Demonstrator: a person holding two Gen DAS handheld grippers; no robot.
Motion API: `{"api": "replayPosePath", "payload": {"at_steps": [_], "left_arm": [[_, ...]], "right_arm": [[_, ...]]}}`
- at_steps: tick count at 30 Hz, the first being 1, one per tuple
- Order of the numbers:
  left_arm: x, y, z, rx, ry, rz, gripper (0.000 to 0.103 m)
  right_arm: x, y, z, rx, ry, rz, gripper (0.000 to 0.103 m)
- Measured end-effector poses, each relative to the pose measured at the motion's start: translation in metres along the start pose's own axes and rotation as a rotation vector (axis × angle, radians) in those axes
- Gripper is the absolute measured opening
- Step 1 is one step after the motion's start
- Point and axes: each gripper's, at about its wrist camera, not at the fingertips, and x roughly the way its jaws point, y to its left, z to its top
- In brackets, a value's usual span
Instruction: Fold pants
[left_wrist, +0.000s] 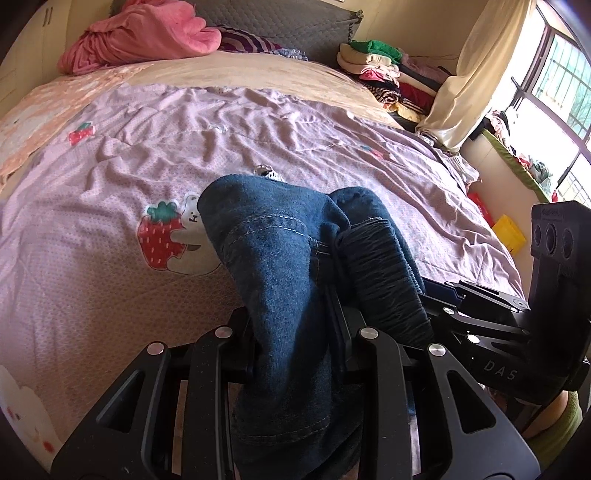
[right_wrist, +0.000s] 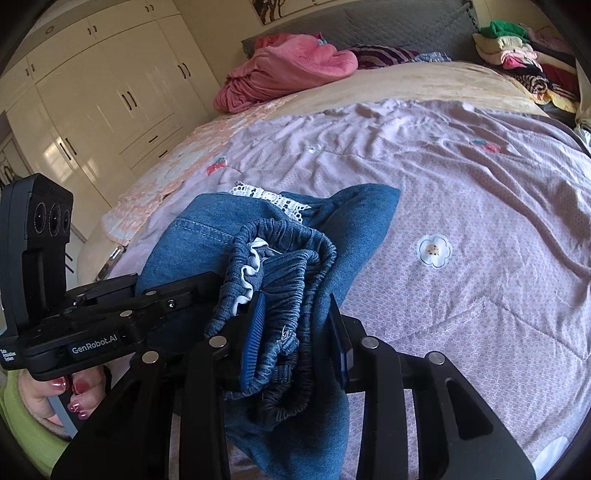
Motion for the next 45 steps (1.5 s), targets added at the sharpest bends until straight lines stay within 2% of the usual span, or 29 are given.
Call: {"api": "replayPosePath", "payload": {"at_steps": [10,13,14,18,23,30,35,43,45], "left_arm": [[0.019,0.015,-0.009,-0.017,0.031,0.023,0.022],[0.021,0.018,-0.011,-0.02,0.034,0.027,0.025],[0.021,0.019,-0.011,-0.02,0.035,0.029,0.027],[0.02,0.019,-0.014,-0.019,0.032,0.032,0.031],[0.015,0.02,-0.015,-0.02,0.03,0.047,0.047],[0.004,0.023,-0.02,-0.028,0.026,0.066,0.061],[-0.008,0.025,-0.026,-0.038,0.018,0.081,0.076],[-0.027,0.025,-0.04,-0.044,0.002,0.099,0.092],[-0.034,0.024,-0.043,-0.047,-0.014,0.1,0.093]], "right_arm": [[0.015,-0.015,-0.007,0.038,0.048,-0.037,0.033],[0.014,-0.015,-0.008,0.037,0.052,-0.057,0.04],[0.014,-0.017,-0.009,0.041,0.053,-0.067,0.047],[0.011,-0.024,-0.013,0.074,0.059,-0.085,0.059],[0.004,-0.026,-0.018,0.071,0.054,-0.11,0.067],[-0.013,-0.027,-0.025,0.079,0.029,-0.144,0.072],[-0.026,-0.028,-0.032,0.088,0.014,-0.146,0.075],[-0.049,-0.021,-0.043,0.086,-0.023,-0.168,0.082],[-0.054,-0.018,-0.047,0.076,-0.029,-0.176,0.085]]}}
